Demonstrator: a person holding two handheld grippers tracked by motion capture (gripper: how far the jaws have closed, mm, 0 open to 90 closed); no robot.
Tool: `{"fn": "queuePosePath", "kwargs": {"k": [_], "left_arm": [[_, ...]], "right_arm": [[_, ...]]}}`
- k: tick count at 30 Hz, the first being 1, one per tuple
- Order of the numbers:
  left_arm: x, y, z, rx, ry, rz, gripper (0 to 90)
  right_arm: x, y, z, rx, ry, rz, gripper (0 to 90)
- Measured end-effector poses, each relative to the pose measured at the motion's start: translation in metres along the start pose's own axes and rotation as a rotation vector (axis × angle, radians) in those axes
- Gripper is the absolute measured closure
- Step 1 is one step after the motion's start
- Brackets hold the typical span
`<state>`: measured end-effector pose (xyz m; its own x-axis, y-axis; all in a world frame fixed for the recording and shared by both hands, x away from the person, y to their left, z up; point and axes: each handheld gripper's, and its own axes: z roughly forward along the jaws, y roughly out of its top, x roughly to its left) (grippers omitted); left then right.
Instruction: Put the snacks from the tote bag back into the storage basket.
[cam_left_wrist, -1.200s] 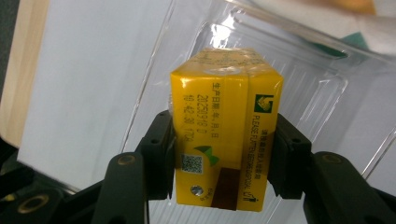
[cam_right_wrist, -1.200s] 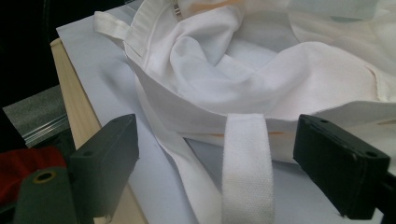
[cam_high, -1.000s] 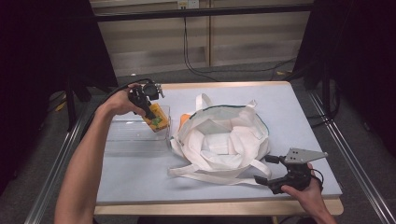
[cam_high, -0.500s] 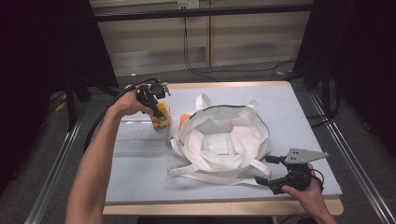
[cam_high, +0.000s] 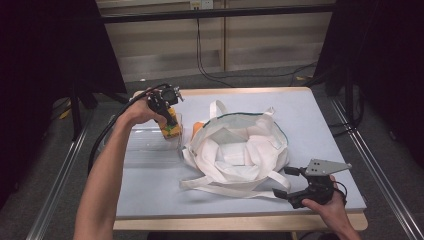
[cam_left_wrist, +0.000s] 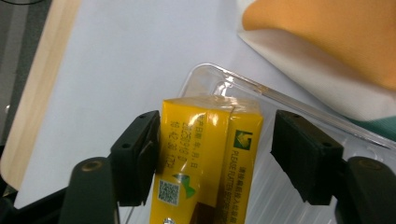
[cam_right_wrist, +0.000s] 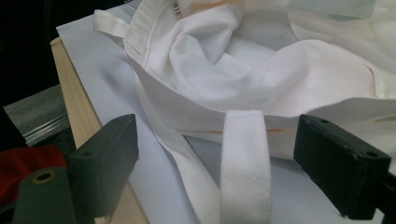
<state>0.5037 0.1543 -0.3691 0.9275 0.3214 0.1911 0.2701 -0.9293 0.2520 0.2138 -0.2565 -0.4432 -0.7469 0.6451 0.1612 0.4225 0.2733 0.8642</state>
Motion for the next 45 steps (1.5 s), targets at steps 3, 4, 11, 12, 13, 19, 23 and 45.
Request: {"fn": "queuePosePath", "kwargs": {"k": [3,4,11,12,13,19,23,45], "left_arm": [[0.001,0.0,-0.003,-0.021,0.001,-0.035,27.2],[0.002,-0.001,-0.004,-0.027,-0.007,-0.047,25.8],[0.004,-0.006,-0.007,-0.068,-0.001,-0.109,16.4],[0.005,-0.009,-0.008,-0.101,-0.006,-0.13,15.5],[0.008,-0.011,-0.011,-0.122,-0.008,-0.141,15.5],[0.009,-0.025,-0.014,-0.155,0.005,-0.202,14.0],[0.007,-0.033,-0.018,-0.139,0.012,-0.223,13.8],[0.011,-0.049,-0.006,-0.115,0.006,-0.253,28.8]], "right_arm": [[0.0,0.0,0.0,0.001,0.003,-0.001,13.8],[0.0,0.0,0.0,0.0,0.003,0.0,13.7],[0.001,0.001,0.0,-0.004,0.001,0.0,13.7],[0.001,0.001,0.0,-0.004,0.0,0.001,13.7],[0.001,0.001,0.0,-0.004,0.001,0.0,13.7],[0.001,0.001,0.002,-0.001,0.004,-0.004,13.6],[0.001,0.001,0.002,0.001,0.003,-0.001,13.6],[-0.001,0.0,0.003,0.011,0.007,0.002,13.5]]}}
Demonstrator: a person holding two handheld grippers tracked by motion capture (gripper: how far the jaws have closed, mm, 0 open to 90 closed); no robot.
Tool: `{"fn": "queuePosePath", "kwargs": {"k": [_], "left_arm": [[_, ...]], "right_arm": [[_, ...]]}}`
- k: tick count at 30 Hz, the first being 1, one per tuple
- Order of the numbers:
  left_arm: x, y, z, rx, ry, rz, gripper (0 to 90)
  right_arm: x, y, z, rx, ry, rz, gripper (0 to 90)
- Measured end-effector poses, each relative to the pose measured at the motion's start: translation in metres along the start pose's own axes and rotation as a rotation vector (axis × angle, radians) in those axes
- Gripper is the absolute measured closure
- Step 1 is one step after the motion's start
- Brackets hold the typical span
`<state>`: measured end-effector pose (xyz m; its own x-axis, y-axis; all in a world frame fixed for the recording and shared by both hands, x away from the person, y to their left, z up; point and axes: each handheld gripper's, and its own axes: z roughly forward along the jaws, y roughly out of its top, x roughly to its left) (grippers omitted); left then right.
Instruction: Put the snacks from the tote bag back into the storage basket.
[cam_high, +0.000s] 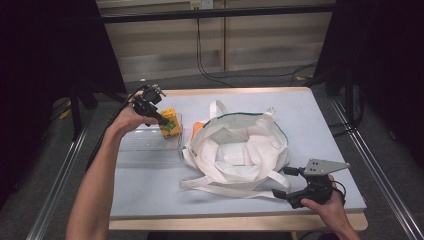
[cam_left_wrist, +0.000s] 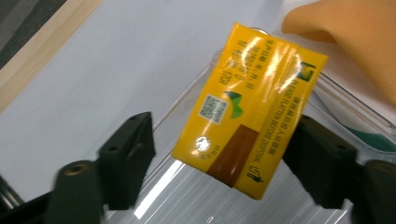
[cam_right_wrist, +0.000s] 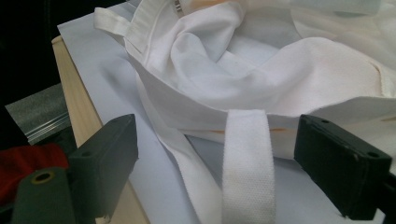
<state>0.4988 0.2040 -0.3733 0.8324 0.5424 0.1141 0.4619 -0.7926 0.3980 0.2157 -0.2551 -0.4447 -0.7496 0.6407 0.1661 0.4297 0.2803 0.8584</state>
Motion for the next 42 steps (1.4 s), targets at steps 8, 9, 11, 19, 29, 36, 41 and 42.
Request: {"fn": "queuePosePath", "kwargs": {"k": [8,9,11,19,29,36,41,42], "left_arm": [[-0.002,0.0,0.003,-0.008,0.014,0.089,39.9],[-0.003,0.0,0.005,-0.031,0.014,0.075,40.0],[-0.003,-0.001,0.005,-0.04,0.009,0.101,40.3],[-0.004,-0.002,0.004,-0.086,-0.003,0.197,43.4],[-0.003,-0.002,0.01,0.024,0.059,0.105,35.9],[-0.003,-0.005,0.012,0.054,0.022,0.08,47.5],[-0.006,-0.001,0.017,0.056,0.002,0.08,54.1],[-0.008,0.0,0.018,0.062,0.009,0.068,54.0]], "right_arm": [[-0.001,-0.001,0.0,0.003,-0.001,0.003,13.4],[0.0,-0.001,0.001,0.004,-0.001,0.002,13.4],[0.0,-0.001,0.001,0.005,0.001,-0.003,13.4],[-0.001,-0.001,0.002,0.009,0.003,0.006,13.4],[0.0,-0.001,0.002,0.01,0.003,0.003,13.3],[0.0,-0.001,0.003,0.011,0.003,0.001,13.3],[0.0,0.0,0.003,0.012,0.003,0.001,13.3],[0.0,-0.001,0.003,0.012,0.003,0.001,13.3]]}}
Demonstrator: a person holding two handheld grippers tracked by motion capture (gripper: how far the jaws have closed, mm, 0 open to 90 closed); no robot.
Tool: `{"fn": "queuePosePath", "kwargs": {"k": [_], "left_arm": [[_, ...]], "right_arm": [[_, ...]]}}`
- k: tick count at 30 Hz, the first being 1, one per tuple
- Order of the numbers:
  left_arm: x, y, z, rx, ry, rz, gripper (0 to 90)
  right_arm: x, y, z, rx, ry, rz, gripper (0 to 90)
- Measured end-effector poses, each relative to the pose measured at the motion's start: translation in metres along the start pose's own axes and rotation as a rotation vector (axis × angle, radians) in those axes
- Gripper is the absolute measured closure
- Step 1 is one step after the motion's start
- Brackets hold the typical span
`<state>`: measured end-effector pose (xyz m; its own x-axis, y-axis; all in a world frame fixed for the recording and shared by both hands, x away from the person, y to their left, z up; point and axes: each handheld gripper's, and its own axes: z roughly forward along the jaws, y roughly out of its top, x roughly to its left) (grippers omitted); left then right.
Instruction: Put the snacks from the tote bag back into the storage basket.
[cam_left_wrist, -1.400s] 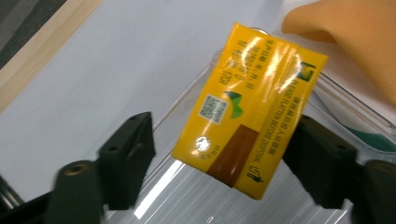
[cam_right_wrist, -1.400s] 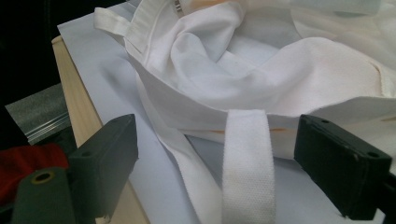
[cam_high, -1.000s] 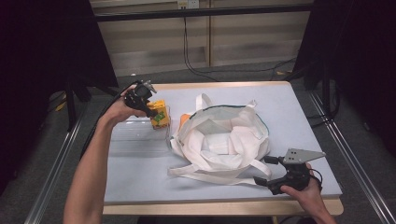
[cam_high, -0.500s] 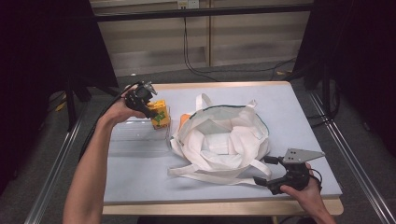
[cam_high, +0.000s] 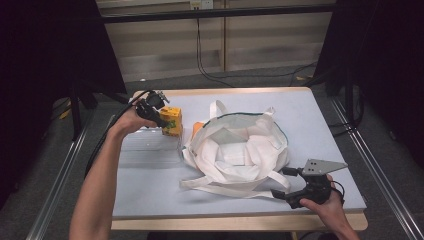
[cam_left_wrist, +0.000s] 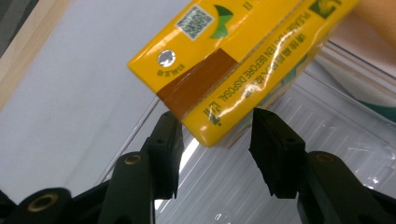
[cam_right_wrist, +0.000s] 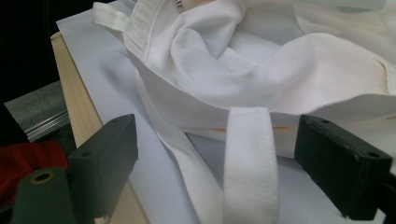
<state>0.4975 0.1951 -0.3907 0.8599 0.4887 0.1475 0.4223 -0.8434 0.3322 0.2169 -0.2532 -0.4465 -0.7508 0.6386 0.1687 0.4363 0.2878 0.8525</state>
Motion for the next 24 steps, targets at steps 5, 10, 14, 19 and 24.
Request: {"fn": "queuePosePath", "kwargs": {"k": [5,10,14,19,24], "left_arm": [[0.002,-0.001,-0.001,0.001,-0.021,-0.026,45.9],[0.002,-0.004,-0.005,-0.013,-0.02,-0.04,38.7],[0.001,-0.005,-0.007,-0.025,-0.016,-0.072,33.2],[-0.001,-0.011,-0.01,-0.047,-0.009,-0.083,25.7],[-0.006,-0.016,-0.012,-0.081,0.013,-0.104,21.3]], "right_arm": [[0.0,0.0,-0.001,-0.005,-0.001,0.0,13.3],[0.0,0.0,0.0,-0.004,-0.001,-0.001,13.3],[0.001,0.001,0.0,-0.005,0.0,-0.003,13.3],[0.0,0.001,-0.001,-0.01,-0.002,-0.002,13.3],[0.001,0.002,-0.001,-0.01,-0.005,-0.005,13.3]]}}
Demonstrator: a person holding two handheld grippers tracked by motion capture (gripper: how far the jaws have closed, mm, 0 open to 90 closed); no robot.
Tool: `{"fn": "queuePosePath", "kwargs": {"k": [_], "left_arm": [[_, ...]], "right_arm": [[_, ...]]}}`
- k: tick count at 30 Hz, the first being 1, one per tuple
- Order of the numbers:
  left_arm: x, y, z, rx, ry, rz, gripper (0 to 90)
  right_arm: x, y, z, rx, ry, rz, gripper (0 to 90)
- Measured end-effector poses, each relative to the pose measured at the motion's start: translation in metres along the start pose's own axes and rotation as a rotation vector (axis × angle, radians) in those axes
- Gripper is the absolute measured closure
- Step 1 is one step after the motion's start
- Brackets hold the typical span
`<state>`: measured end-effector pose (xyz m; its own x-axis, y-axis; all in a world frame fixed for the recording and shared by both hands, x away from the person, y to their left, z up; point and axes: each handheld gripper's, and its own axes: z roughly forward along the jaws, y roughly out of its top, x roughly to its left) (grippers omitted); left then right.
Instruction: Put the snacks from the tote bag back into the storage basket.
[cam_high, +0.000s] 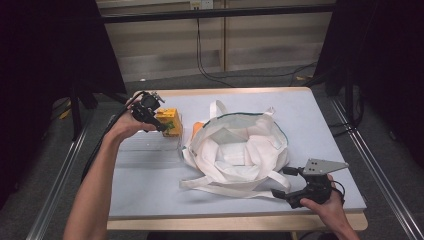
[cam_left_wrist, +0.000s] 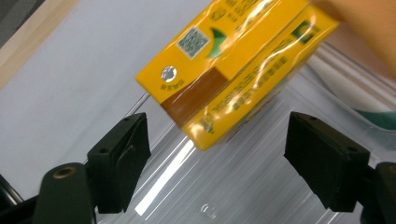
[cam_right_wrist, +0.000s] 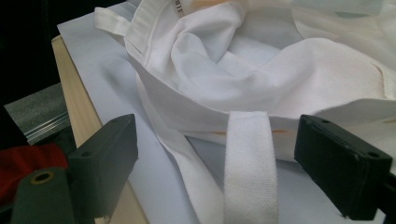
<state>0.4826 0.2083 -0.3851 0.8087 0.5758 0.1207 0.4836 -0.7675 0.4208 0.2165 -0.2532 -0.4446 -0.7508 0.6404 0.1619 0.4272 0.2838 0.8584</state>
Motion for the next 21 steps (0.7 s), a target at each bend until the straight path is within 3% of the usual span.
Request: {"fn": "queuePosePath", "kwargs": {"k": [1,2,4,5,6,9,12,15,18,21], "left_arm": [[-0.001,0.0,-0.003,0.013,-0.001,0.008,19.3],[-0.004,-0.001,-0.003,-0.007,0.0,-0.014,17.7],[-0.004,-0.004,-0.006,-0.02,-0.006,-0.003,16.5],[-0.005,-0.007,-0.006,-0.056,-0.002,-0.023,16.1],[-0.004,-0.009,-0.008,-0.055,-0.014,-0.045,16.2],[-0.007,-0.013,-0.011,-0.043,0.002,-0.038,15.0],[-0.007,-0.023,-0.019,-0.145,-0.012,-0.096,13.3],[-0.005,-0.033,-0.024,-0.186,-0.002,-0.145,12.9],[-0.009,-0.041,-0.031,-0.263,0.01,-0.169,10.2],[-0.014,-0.049,-0.037,-0.304,0.024,-0.179,6.9]], "right_arm": [[0.0,0.0,0.0,0.0,0.001,0.002,13.3],[0.0,0.0,0.0,-0.001,0.0,0.001,13.3],[0.0,0.0,0.0,-0.002,-0.001,0.002,13.2],[0.0,0.001,0.0,-0.004,0.0,0.002,13.2],[0.001,0.001,0.0,-0.008,-0.002,0.001,13.2],[0.001,0.001,0.0,-0.01,-0.005,0.002,13.2],[0.001,0.001,-0.001,-0.015,-0.009,0.006,13.2],[0.0,0.001,-0.002,-0.018,-0.014,0.01,13.2],[-0.001,0.001,-0.001,-0.017,-0.012,0.011,13.1],[-0.001,0.001,-0.001,-0.023,-0.017,0.009,13.1]]}}
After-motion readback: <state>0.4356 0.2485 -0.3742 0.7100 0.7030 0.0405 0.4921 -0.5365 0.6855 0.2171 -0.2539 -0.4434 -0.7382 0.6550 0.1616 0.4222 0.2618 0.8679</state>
